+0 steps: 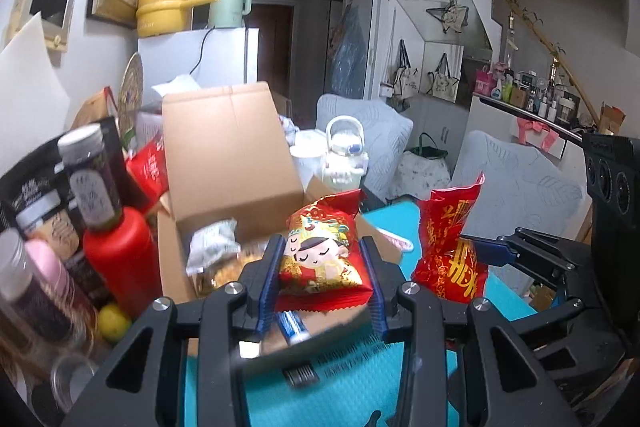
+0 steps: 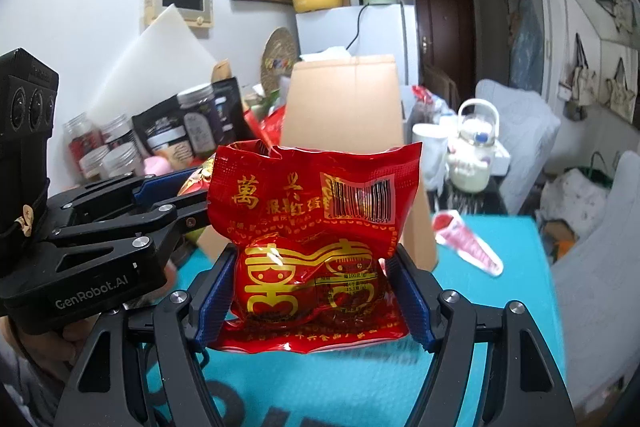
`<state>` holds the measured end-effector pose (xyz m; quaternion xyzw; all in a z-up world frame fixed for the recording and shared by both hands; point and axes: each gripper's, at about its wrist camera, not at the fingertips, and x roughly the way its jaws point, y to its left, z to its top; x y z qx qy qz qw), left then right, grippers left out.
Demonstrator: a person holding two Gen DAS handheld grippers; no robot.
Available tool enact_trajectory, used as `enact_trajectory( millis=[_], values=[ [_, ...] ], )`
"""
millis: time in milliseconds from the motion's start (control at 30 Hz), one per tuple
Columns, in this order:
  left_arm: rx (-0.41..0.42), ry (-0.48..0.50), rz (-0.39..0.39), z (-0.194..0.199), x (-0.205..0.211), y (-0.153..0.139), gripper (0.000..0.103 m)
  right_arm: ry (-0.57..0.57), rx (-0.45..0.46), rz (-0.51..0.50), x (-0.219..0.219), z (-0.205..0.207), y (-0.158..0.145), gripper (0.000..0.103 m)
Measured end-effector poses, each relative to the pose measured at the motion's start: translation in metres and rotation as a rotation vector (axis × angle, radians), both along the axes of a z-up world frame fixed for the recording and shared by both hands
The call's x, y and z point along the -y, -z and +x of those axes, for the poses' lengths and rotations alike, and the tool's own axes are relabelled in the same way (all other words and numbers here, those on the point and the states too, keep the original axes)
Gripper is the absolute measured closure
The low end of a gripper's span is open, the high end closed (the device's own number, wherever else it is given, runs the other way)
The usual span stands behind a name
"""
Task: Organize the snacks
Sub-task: 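Lift both red packets and carry them over the cardboard box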
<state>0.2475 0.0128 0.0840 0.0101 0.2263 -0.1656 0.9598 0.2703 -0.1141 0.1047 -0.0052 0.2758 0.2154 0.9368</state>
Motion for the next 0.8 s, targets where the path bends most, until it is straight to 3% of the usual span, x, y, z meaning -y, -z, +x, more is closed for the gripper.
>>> enact_trajectory(
  millis=[533, 800],
  values=[
    [-0.014, -0.046, -0.038, 0.091, -0.015, 0.007, 0.066, 0.035, 0.018, -0.003, -0.004, 0.081, -0.002, 0.030],
    [-0.024, -0.124, 0.000, 0.128, -0.024, 0.018, 0.066, 0.019, 0.000, 0.011, -0.015, 0.121, 0.008, 0.030]
  ],
)
